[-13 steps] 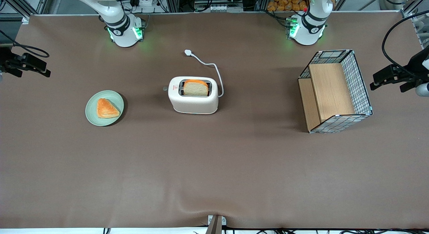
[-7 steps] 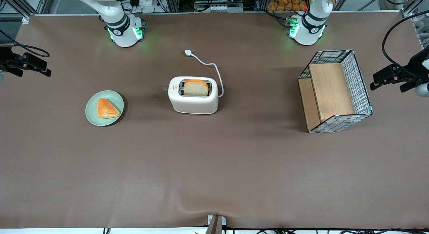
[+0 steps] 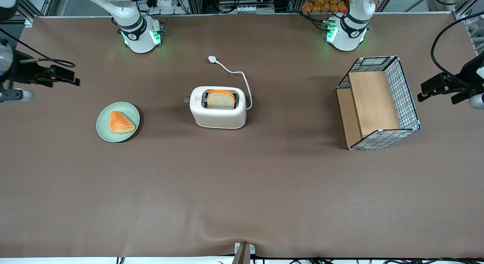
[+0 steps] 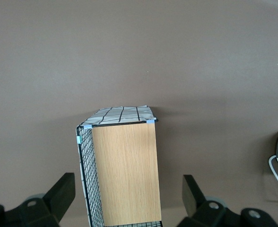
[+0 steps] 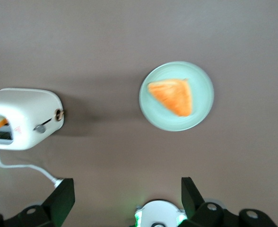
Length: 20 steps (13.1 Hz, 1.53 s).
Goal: Press toaster button with right arm
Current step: 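Swing the right gripper over the green plate toward the toaster side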
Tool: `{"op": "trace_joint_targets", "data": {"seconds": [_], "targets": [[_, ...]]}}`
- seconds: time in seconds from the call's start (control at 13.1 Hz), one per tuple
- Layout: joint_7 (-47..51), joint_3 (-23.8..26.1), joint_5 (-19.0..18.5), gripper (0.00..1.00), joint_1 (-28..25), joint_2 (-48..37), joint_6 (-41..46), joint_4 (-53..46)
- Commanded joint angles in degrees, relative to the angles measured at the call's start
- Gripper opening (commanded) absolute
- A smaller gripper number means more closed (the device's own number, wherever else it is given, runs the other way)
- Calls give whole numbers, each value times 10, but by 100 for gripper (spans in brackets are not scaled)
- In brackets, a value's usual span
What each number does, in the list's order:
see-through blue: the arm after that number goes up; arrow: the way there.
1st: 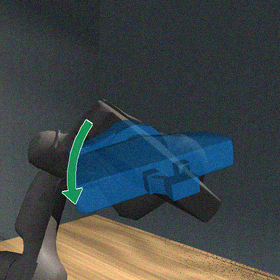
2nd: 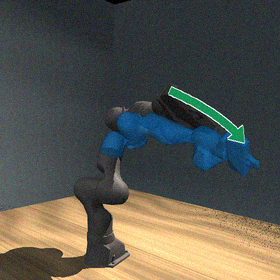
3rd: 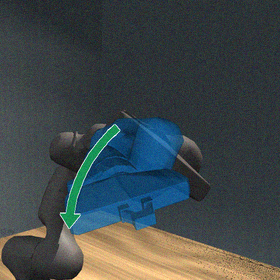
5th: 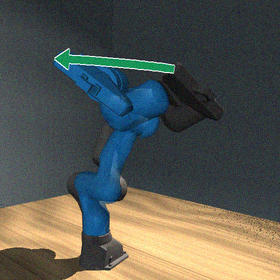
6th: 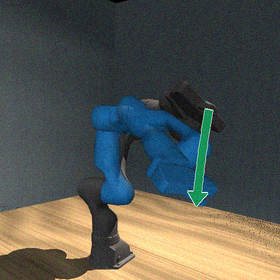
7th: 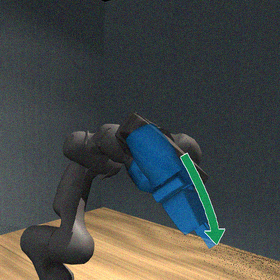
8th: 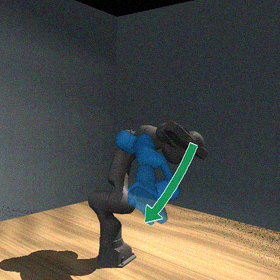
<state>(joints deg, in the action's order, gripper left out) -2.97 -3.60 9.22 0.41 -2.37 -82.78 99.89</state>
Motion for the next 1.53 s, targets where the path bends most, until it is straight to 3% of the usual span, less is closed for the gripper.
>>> {"op": "trace_joint_targets", "data": {"seconds": [0.0,0.23,0.61,1.22,1.45], "targets": [[4,5,41,100,2,-6,-4,44],[3,13,91,100,-2,7,-17,73],[7,67,170,100,-2,23,-73,142],[3,78,228,100,-40,105,-68,145],[1,78,272,31,-52,118,-81,145]]}}
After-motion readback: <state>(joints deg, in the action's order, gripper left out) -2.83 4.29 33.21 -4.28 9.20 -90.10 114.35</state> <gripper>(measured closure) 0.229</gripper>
